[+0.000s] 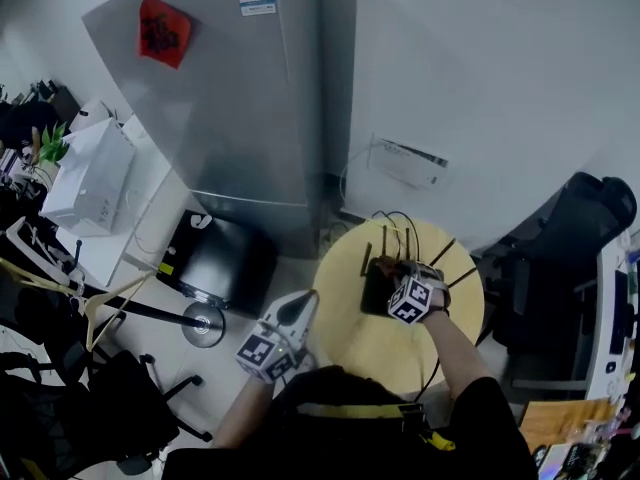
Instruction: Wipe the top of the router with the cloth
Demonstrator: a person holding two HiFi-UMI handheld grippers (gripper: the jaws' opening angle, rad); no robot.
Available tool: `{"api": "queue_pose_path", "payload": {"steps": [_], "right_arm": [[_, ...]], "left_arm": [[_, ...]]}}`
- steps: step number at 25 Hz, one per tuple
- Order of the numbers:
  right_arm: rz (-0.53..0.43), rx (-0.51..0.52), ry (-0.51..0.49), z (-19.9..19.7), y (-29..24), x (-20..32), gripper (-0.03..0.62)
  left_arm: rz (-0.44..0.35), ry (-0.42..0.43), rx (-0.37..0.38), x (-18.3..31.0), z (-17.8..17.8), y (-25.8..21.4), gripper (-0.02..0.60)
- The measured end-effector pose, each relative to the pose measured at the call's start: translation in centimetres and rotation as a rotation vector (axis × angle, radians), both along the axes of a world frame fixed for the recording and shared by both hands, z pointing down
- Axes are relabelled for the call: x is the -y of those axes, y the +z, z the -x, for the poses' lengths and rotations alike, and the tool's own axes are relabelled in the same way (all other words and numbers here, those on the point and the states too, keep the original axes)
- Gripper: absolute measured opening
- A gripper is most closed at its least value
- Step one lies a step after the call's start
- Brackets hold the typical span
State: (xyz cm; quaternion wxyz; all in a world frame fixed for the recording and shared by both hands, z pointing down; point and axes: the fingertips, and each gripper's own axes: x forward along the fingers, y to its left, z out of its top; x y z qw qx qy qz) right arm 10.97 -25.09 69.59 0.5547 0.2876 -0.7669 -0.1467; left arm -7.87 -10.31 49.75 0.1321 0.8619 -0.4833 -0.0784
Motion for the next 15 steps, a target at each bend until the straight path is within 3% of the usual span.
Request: {"api": "queue_pose_path", "payload": {"steps": [8,11,15], "right_arm": [[-0.021,-0.174,-0.102,3.9,0.7,2.6,0.063],[0.006,-0.258,-0.145,4.4,2.7,2.1,0.063],[0.074,-0.269,-0.149,4.8,4.2,1.2,0.063]], "left_arm": [[0.016,-0.153,0.037,-2.5,3.8,-0.1,-0.006],[0.017,-0.188,0.043,-3.3,4.5,-0.2,-0.006],[0.032,-0.211,0.039,-4.0,4.6,0.2,-0.006]]}}
